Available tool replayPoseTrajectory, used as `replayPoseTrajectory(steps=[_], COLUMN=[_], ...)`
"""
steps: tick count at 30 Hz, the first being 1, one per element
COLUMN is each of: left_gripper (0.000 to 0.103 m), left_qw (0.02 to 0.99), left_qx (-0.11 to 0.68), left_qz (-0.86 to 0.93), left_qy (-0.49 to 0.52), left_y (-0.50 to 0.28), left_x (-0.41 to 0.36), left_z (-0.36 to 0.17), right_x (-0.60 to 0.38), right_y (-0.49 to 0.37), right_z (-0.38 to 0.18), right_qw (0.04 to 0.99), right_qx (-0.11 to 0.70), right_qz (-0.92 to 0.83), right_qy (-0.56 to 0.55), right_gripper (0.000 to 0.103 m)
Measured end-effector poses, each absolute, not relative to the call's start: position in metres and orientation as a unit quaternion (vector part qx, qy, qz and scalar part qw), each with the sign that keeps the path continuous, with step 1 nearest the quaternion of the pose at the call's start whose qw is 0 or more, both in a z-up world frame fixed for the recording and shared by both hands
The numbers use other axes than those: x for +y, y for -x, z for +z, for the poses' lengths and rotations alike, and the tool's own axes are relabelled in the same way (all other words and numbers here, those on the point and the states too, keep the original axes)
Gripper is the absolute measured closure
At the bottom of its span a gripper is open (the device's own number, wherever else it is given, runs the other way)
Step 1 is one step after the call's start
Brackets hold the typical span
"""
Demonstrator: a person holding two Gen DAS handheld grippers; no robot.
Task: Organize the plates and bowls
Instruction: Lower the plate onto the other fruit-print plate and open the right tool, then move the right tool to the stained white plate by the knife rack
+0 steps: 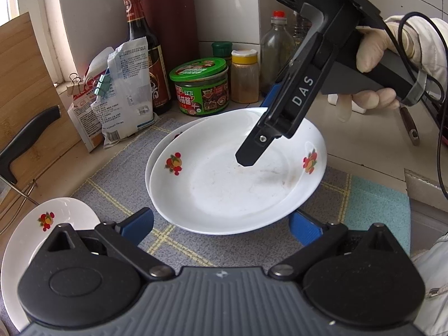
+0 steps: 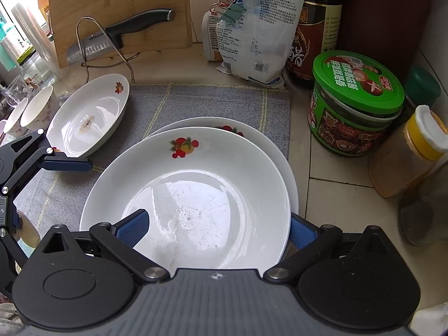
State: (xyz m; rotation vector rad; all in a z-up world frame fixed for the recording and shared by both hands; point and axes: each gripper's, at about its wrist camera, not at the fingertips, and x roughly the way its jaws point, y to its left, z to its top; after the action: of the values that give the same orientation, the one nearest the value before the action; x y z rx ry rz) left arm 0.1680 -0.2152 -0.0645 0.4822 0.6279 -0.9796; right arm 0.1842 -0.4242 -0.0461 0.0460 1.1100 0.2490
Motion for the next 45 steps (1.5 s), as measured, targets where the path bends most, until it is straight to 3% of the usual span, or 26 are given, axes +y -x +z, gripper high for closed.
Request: replayPoseTrajectory(steps=[12,31,45], left_gripper=[0.001,0.001,0.001], left_qw=[0.844,0.915,0.900], left_qx=[0.308,0.369,0.412], left_qz=[-0.406,-0.149,-0.130], left_qy=[-0.167,-0.065,-0.063], left_y=[-0.166,-0.151,-0.160], left_x=[-0.190,-0.128,-0.091], left_z=[-0.055,-0.057,-0.093], right_x=[-0.415,-0.349,-0.307], right_y=[-0.161,-0.162,-0.175], right_z=[-0.029,-0.020,-0.033], right_qw=[0.858,0.896,0.883], right_qx=[0.500,0.392,0.407], right_qz=[0.114,0.200,0.228], right_qy=[0.018,0.053,0.043], right_gripper=[0.000,0.000,0.000])
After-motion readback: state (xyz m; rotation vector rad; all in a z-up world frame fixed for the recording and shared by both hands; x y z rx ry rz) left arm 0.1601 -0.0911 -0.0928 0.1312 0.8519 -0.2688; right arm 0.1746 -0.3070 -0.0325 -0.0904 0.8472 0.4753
